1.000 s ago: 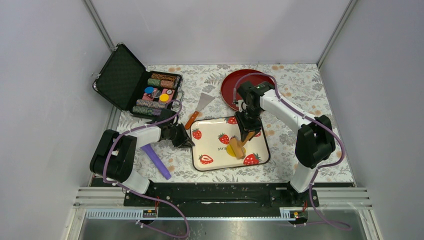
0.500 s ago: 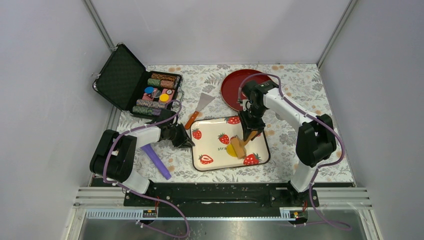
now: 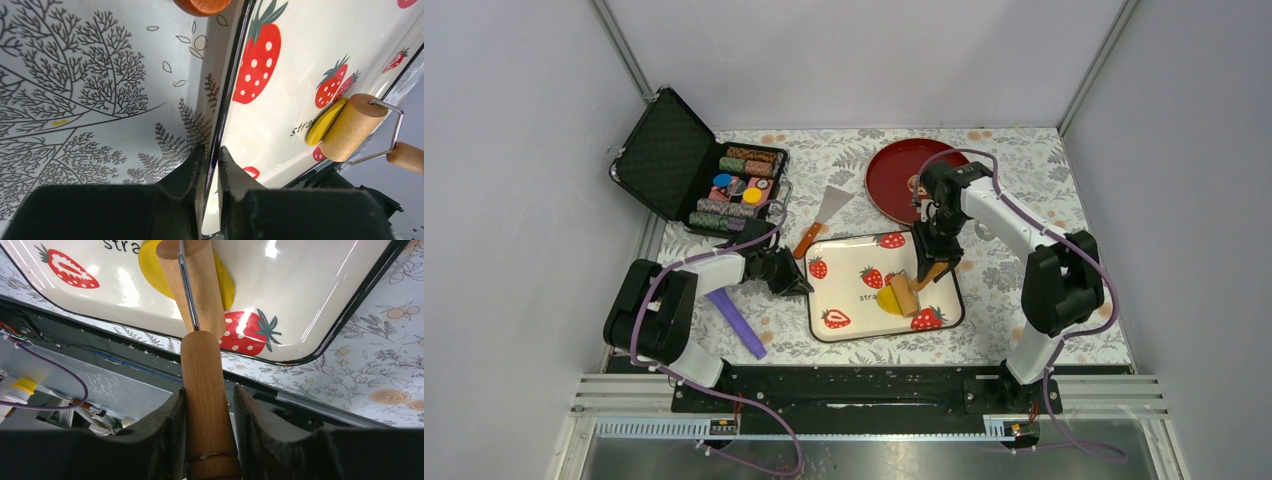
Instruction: Roll out the dumpling wrappers from the dough
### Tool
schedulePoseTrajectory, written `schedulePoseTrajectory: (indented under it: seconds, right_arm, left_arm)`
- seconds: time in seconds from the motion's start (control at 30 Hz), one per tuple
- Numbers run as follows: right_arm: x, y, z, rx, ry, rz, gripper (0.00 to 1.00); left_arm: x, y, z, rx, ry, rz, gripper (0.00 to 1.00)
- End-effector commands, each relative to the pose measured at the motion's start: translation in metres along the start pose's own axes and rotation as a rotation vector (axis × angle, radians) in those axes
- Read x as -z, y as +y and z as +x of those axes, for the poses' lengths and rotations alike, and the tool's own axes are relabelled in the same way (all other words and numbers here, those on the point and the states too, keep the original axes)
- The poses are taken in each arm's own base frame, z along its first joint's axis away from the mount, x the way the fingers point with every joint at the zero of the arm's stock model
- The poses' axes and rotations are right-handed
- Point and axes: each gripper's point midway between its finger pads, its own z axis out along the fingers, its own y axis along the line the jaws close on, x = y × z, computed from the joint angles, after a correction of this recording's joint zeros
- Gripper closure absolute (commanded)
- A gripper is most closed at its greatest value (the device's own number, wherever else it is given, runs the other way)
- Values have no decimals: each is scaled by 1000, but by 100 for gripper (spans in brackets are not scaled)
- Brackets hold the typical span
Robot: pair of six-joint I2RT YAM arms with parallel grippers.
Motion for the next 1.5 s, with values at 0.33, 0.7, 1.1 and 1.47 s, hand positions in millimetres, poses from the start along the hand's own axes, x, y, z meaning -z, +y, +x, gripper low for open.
schedulePoseTrajectory:
  seconds: [0.33, 0.7, 1.1, 1.47]
  right_arm:
    - [12, -151, 23, -79, 107, 693, 100]
    - [27, -147, 16, -94, 22, 651, 100]
    - [79, -51, -12, 39, -280, 267, 100]
    - [82, 42, -32, 222, -319, 105, 100]
  left_arm:
    - [-6, 68, 11, 52, -8, -258, 100]
    - [-5, 68, 11, 51, -9, -257, 100]
    - [-6, 67, 10, 53, -12, -253, 100]
    - [-6, 68, 11, 51, -9, -254, 100]
